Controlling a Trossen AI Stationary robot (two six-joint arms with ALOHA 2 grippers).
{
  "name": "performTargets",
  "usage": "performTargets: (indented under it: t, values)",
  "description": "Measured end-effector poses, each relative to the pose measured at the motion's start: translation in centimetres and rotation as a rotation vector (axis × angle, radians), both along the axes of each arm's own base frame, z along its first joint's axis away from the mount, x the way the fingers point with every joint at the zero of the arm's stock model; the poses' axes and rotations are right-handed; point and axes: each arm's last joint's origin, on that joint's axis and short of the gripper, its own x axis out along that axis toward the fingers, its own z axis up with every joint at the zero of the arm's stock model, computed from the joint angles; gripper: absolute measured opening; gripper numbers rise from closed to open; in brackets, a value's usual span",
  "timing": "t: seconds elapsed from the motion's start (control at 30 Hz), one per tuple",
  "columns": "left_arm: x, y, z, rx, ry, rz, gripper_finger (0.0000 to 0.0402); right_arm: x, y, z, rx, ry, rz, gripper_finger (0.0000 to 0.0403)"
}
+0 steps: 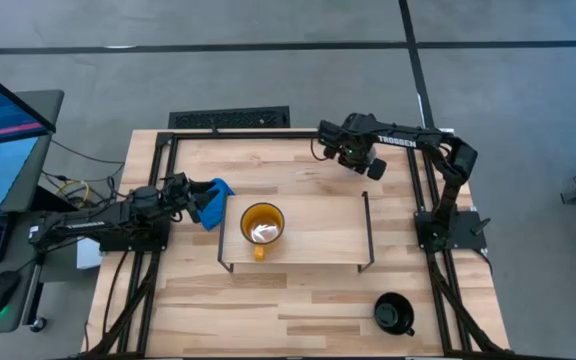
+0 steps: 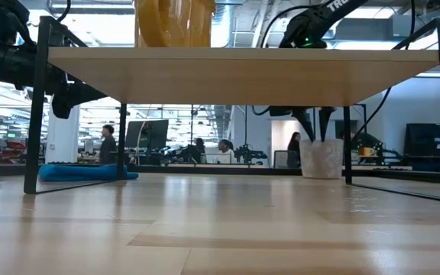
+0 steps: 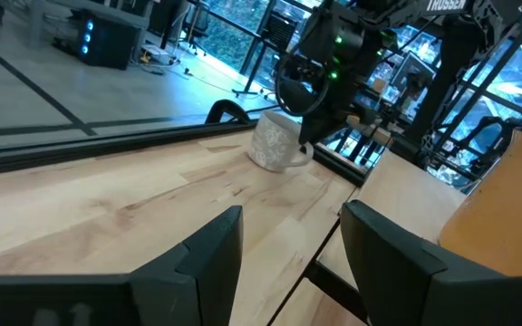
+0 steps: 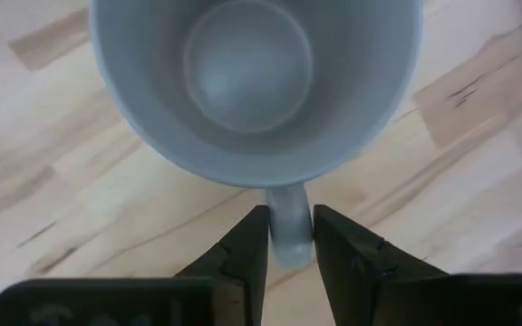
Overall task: Stack small to large cups/mugs on shelf
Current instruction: Put the gray cup on the shelf
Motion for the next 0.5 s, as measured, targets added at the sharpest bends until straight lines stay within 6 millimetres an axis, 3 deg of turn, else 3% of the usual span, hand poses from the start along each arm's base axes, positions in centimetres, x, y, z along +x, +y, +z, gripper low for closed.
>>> performTargets:
  t: [0.5]
  values:
    - [0.00, 0.00, 0.00, 0.000, 0.000, 0.000, 0.0179, 0.08, 0.41, -0.11, 0.023, 0.024, 0.073, 0.0113]
